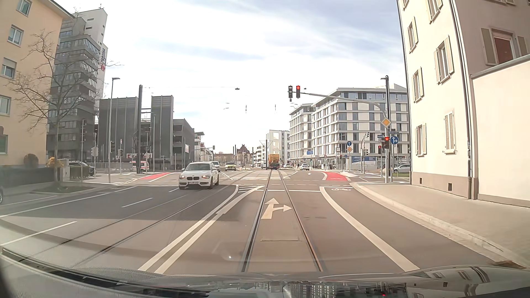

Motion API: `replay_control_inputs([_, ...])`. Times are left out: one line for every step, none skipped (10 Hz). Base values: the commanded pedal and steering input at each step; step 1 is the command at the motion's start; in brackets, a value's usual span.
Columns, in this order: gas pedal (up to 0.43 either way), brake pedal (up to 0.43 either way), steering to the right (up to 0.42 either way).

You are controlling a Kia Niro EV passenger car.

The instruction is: Follow the waypoints while adhering to traffic rules and regulations

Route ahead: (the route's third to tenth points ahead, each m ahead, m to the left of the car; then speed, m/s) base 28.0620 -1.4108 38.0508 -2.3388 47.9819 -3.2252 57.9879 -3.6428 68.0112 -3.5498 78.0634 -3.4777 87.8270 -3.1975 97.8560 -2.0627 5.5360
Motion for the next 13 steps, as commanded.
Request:
replay_control_inputs([0.0,0.0,0.004])
replay_control_inputs([0.0,0.0,0.005])
replay_control_inputs([0.0,0.0,0.005])
replay_control_inputs([0.0,0.0,0.005])
replay_control_inputs([0.0,0.0,0.005])
replay_control_inputs([0.0,0.012,0.007])
replay_control_inputs([0.0,0.061,0.007])
replay_control_inputs([0.0,0.11,0.008])
replay_control_inputs([0.0,0.146,0.008])
replay_control_inputs([0.0,0.165,0.009])
replay_control_inputs([0.0,0.183,0.009])
replay_control_inputs([0.0,0.195,0.01])
replay_control_inputs([0.0,0.201,0.011])
